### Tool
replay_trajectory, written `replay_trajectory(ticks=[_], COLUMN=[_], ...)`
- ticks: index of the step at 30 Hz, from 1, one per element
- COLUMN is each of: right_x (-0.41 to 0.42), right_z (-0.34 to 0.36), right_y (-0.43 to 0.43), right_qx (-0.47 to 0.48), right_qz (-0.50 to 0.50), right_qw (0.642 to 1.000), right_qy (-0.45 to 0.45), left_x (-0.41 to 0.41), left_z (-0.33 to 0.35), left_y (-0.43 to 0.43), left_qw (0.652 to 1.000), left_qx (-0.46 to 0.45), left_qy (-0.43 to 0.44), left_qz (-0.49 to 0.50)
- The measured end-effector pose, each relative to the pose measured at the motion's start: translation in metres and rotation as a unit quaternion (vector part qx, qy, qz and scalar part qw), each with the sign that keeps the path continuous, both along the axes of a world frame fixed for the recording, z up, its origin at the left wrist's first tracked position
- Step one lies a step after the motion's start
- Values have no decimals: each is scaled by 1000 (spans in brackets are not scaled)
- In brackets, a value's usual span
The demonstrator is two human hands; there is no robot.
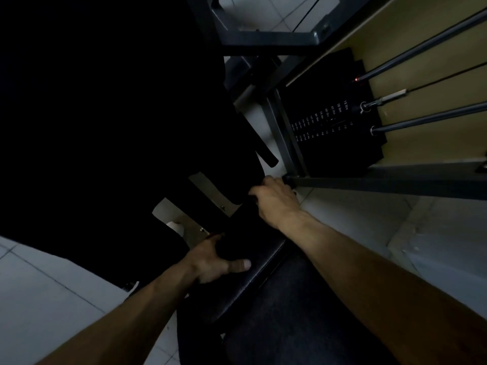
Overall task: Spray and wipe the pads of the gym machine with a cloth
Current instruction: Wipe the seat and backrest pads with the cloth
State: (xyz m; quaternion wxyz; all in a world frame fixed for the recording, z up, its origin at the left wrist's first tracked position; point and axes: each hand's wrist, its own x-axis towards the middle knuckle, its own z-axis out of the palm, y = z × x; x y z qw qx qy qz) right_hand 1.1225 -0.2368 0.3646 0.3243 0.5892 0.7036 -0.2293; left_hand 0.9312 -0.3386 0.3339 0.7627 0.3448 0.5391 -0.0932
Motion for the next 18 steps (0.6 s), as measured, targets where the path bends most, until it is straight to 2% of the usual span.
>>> replay_trajectory(ticks=[2, 7, 14, 16, 18], right_x=[-16, -51, -1, -18, -35], right_z=[0, 6, -3, 5, 25], right_y=[-13, -48, 3, -13, -37], right_qx=[-1, -83, 10, -1, -54], right_qz=[20, 92, -8, 3, 36], right_qw=[1000, 991, 1000, 1000, 997], right_qy=[0, 52, -16, -1, 41], left_x=[0, 1, 0, 0, 1], left_z=[-1, -1, -5, -6, -7], left_y=[-1, -5, -6, -7, -6], left_qw=[1000, 998, 1000, 1000, 1000], left_qx=[7, 56, -1, 7, 24], left_qy=[4, -29, 10, 12, 2], left_qz=[-3, -5, 18, 11, -3])
